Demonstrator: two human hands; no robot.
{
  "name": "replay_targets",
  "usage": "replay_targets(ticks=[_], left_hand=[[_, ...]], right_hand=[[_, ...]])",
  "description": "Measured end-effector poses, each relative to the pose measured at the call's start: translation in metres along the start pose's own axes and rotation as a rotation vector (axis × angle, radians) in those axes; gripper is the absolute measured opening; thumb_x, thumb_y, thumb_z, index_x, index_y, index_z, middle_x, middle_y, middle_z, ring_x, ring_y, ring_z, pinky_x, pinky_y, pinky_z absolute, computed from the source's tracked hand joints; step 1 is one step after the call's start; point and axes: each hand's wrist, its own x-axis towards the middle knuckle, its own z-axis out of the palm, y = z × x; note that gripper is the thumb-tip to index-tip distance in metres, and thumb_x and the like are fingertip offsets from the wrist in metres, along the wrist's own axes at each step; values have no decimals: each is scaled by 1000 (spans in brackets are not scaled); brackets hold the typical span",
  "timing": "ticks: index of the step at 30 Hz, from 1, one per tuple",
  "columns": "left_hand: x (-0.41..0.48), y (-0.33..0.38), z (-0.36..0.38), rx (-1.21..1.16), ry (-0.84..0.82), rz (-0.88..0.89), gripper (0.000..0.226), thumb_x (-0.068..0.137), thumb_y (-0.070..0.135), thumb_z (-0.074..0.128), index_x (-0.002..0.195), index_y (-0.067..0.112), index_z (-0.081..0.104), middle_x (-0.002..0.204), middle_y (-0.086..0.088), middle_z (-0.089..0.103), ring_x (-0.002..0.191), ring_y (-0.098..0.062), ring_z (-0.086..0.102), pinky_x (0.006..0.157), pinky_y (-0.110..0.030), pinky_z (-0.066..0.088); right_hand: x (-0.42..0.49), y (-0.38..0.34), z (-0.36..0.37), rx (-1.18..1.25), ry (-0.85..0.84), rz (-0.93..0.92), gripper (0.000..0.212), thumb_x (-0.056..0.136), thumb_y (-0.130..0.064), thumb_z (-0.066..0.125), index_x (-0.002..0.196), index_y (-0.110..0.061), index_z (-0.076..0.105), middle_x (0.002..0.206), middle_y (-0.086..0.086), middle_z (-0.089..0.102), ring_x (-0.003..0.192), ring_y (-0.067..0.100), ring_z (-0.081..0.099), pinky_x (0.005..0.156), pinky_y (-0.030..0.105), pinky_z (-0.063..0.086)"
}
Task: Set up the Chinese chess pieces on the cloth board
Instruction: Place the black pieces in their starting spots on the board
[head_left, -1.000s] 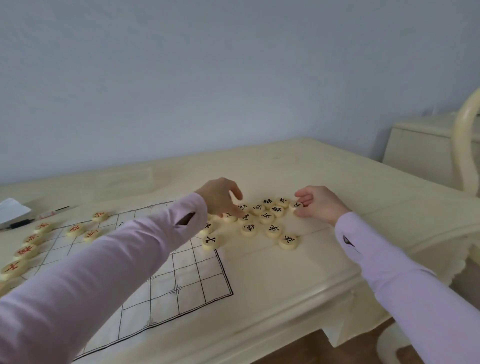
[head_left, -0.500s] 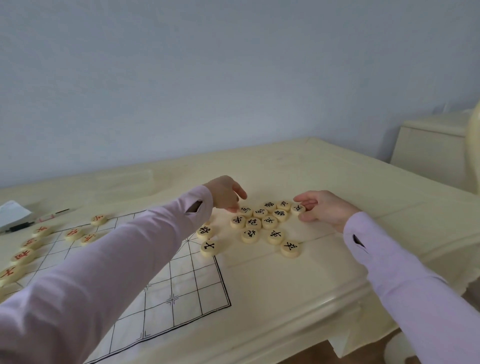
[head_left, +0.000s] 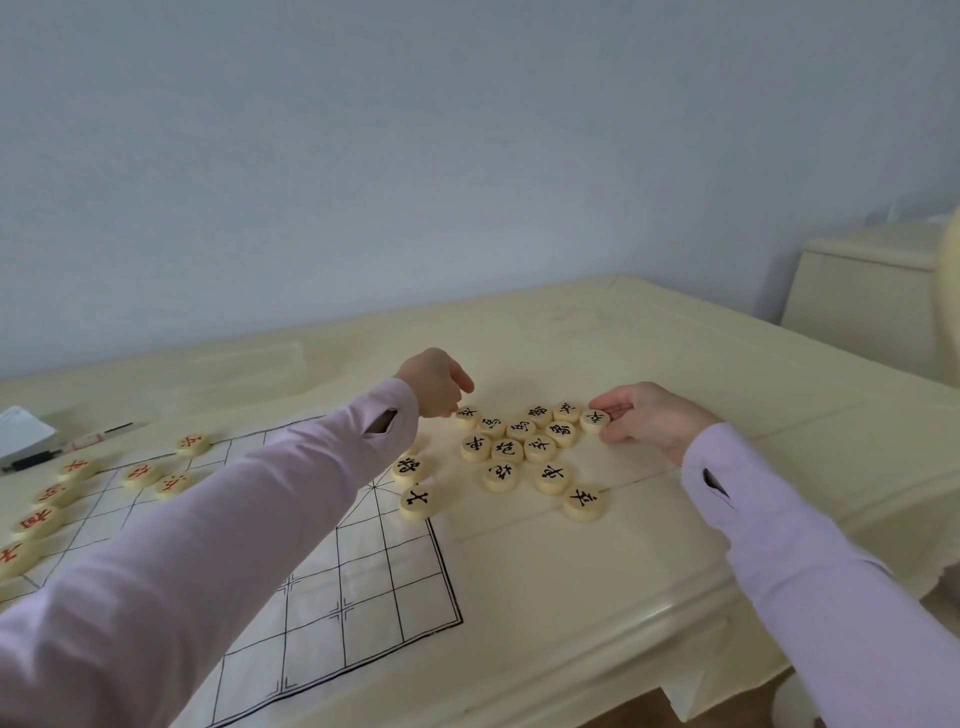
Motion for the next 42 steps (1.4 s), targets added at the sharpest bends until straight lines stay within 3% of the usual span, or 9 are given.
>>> replay_targets(ticks=[7,10,12,19,24,31,35,40,42], left_hand=[[0,11,2,-14,13,117,24,86,5,57,104,11,71,88,-7,66,75,-22,62,80,-32,53],[-1,20,5,30,-8,163,22,87,11,59,105,13,71,89,-2,65,76,-20,61,55,-14,47],[0,26,8,43,-26,179,21,87,14,60,105,13,71,93,-2,66,77,-19,61,43,-11,40],[7,38,18,29,-50,194,20,88,17,61,105,15,71,94,-2,66,77,-19,60,46,-16,38],[9,39,24,49,-55,185,21,88,21,62,106,14,71,93,-5,66,78,-16,56,46,-17,34],[17,45,29,55,-43,153,38,83,38,68,108,10,71,103,-6,69,83,-18,56,70,-26,41],[18,45,31,108,-52,124,38,82,36,69,104,5,71,90,-4,64,81,-19,54,69,-27,41],[14,37,26,139,-35,101,23,86,28,64,99,10,70,74,-3,57,73,-22,51,60,-25,43],[12,34,22,135,-25,96,27,88,27,62,103,6,70,63,1,52,70,-21,51,52,-23,39]], right_hand=[[1,-1,2,-30,26,15,45,83,9,50,125,-7,58,106,5,57,100,17,52,95,27,41],[2,-2,2,-48,34,25,46,85,8,44,125,-10,59,119,8,59,104,16,50,95,26,39],[1,-3,2,-43,40,24,45,87,7,43,125,-11,59,127,9,57,106,15,48,97,25,38],[-2,-4,1,5,34,20,38,88,1,51,124,-8,60,129,10,57,105,15,49,99,26,37],[0,-4,2,-9,37,27,39,88,1,51,125,-7,60,114,5,56,103,14,47,95,24,36],[-4,-8,3,-11,52,22,38,87,1,54,124,-7,60,131,11,56,106,14,47,100,26,36],[-6,-10,2,1,85,39,39,87,2,52,123,-8,60,130,12,56,119,21,50,107,30,36],[-6,-30,13,-119,324,-82,25,84,-8,57,106,-4,69,117,14,66,112,27,59,95,30,45],[-4,-50,19,-208,244,-167,29,82,-17,67,109,-12,70,114,7,68,103,21,61,86,26,46]])
